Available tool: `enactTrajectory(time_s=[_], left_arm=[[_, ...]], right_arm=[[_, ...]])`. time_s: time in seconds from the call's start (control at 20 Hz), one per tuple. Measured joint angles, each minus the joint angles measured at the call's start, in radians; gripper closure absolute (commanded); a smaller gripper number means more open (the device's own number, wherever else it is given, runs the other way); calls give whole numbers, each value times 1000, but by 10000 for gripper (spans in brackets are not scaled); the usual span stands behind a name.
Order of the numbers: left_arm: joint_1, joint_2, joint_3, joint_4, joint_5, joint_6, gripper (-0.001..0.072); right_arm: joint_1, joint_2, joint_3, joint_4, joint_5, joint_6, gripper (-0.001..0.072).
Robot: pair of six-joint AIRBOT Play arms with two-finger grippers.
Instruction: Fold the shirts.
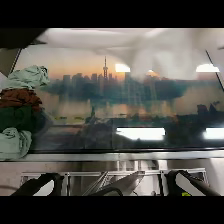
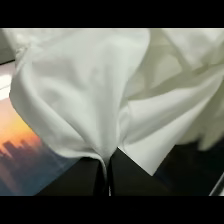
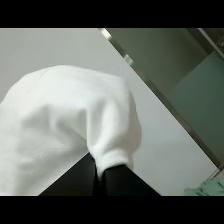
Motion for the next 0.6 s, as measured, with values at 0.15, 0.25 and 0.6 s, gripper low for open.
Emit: enactTrajectory(time_s=[0.15, 0.25, 0.6], left_arm=[[29, 122, -159, 21, 4, 14, 689], [16, 172, -285, 30, 10, 29, 689], [-63, 170, -774, 103, 64, 62, 689]], right_arm=[[-21, 3, 18, -45, 56, 9, 695], [-11, 3, 6, -154, 86, 36, 695], [174, -18, -299, -617, 66, 88, 694]])
